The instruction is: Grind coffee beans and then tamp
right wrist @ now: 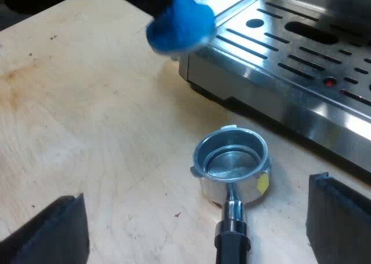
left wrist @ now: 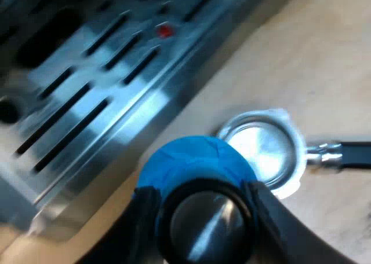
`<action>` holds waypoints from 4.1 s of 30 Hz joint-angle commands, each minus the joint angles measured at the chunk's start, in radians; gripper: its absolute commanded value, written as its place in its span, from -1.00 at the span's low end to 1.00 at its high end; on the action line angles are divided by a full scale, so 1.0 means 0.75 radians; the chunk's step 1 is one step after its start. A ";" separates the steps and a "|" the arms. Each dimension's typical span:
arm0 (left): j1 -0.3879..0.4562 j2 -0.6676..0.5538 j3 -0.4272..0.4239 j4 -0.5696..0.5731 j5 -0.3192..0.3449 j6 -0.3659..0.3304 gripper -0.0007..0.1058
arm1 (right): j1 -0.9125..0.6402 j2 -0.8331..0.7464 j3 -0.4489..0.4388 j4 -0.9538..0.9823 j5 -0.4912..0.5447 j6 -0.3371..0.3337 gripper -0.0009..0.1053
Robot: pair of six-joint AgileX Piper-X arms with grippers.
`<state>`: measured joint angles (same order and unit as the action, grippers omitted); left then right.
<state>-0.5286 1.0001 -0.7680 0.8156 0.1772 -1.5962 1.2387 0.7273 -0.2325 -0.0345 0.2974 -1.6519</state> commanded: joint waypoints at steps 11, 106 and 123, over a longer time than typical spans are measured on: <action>0.220 -0.027 -0.003 0.108 -0.012 0.023 -0.98 | -0.003 -0.009 -0.003 -0.050 -0.104 -0.049 0.46; 0.287 -0.371 0.343 0.033 -0.012 -0.003 0.61 | -0.003 -0.009 -0.108 0.057 -0.159 -0.064 0.46; 0.287 -0.514 -0.015 0.259 -0.012 -0.003 0.61 | -0.003 -0.009 -0.464 0.532 -0.154 -0.029 0.46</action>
<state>-0.3141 0.6211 -0.7620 1.0034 0.1787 -1.5940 1.2387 0.7273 -0.5650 0.3463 0.1796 -1.6717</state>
